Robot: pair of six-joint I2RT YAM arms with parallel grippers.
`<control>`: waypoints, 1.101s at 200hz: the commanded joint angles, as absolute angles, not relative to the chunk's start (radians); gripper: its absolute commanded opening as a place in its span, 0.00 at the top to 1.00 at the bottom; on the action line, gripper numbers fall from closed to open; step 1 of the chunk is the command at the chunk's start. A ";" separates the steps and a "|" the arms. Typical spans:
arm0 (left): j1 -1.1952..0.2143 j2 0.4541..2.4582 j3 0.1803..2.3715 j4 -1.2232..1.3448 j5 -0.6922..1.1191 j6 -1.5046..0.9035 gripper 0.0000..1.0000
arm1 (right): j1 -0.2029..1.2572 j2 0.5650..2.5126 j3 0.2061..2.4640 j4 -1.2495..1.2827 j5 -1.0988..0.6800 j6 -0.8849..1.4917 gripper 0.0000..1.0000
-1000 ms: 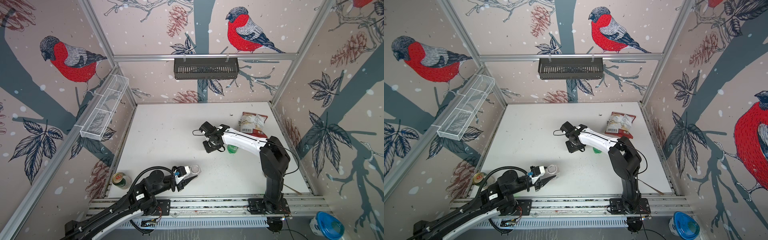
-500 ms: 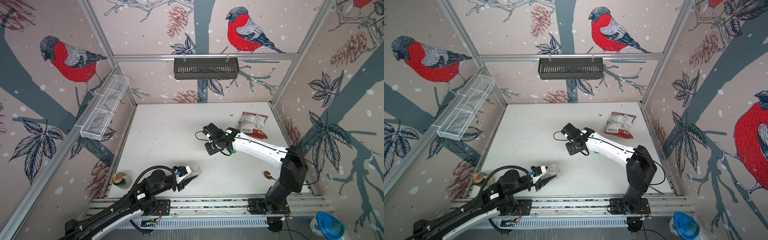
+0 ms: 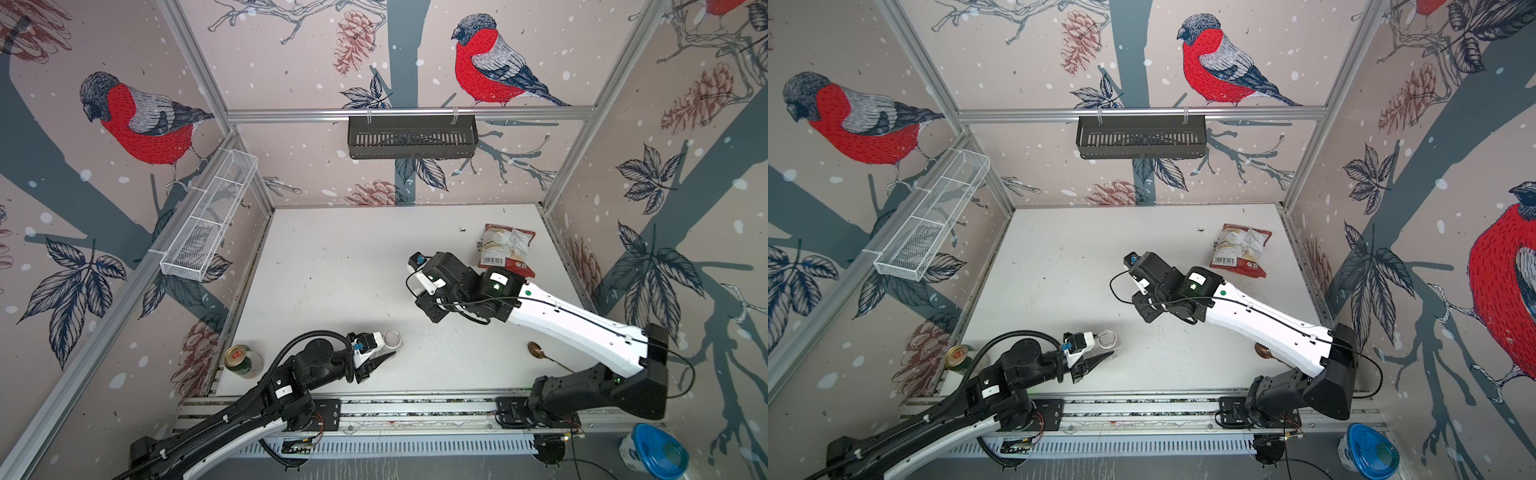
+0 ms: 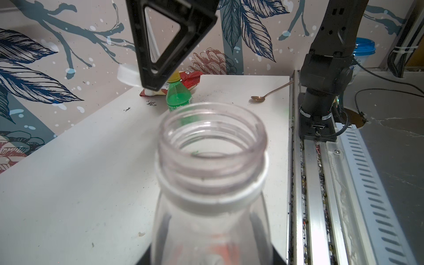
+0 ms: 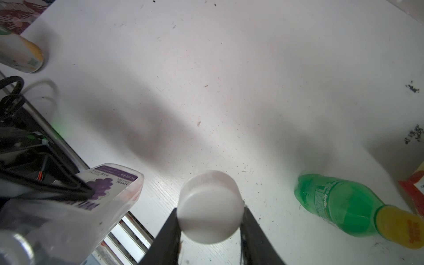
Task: Screw on the bottle caps
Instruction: Close the bottle cap on the plastic bottle.
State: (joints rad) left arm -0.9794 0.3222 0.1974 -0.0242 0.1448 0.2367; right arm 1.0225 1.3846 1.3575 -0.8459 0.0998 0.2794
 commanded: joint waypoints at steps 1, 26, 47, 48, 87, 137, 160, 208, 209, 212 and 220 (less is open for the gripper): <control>-0.980 0.332 0.204 -0.005 0.145 0.238 0.60 | 1.066 1.345 1.335 -0.823 0.057 0.212 0.60; -0.981 0.347 0.209 -0.004 0.149 0.238 0.60 | 1.126 1.329 1.342 -0.820 0.037 0.182 0.60; -0.982 0.358 0.210 -0.008 0.149 0.239 0.60 | 1.168 1.326 1.357 -0.834 0.030 0.162 0.60; -0.983 0.359 0.211 -0.008 0.149 0.239 0.61 | 1.169 1.327 1.358 -0.834 0.030 0.161 0.60; -0.985 0.373 0.214 -0.009 0.154 0.239 0.61 | 1.235 1.350 1.396 -0.866 0.011 0.126 0.61; -0.986 0.382 0.216 -0.009 0.160 0.239 0.61 | 1.266 1.410 1.432 -0.927 -0.002 0.095 0.62; -0.988 0.385 0.216 -0.009 0.160 0.240 0.61 | 1.269 1.423 1.441 -0.935 -0.025 0.089 0.62; -0.988 0.389 0.218 -0.008 0.162 0.241 0.61 | 1.281 1.443 1.453 -0.943 -0.024 0.087 0.62; -0.988 0.389 0.218 -0.008 0.163 0.241 0.61 | 1.281 1.443 1.454 -0.943 -0.024 0.087 0.62; -0.988 0.391 0.218 -0.008 0.164 0.241 0.61 | 1.280 1.445 1.454 -0.943 -0.024 0.087 0.62; -0.988 0.392 0.218 -0.009 0.164 0.241 0.61 | 1.284 1.448 1.460 -0.943 -0.023 0.087 0.61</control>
State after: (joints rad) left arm -0.9878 0.3889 0.2092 -0.0303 0.1528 0.2375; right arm 1.2774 1.4387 1.4437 -0.9295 -0.0177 0.0929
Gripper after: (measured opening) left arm 0.420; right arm 0.382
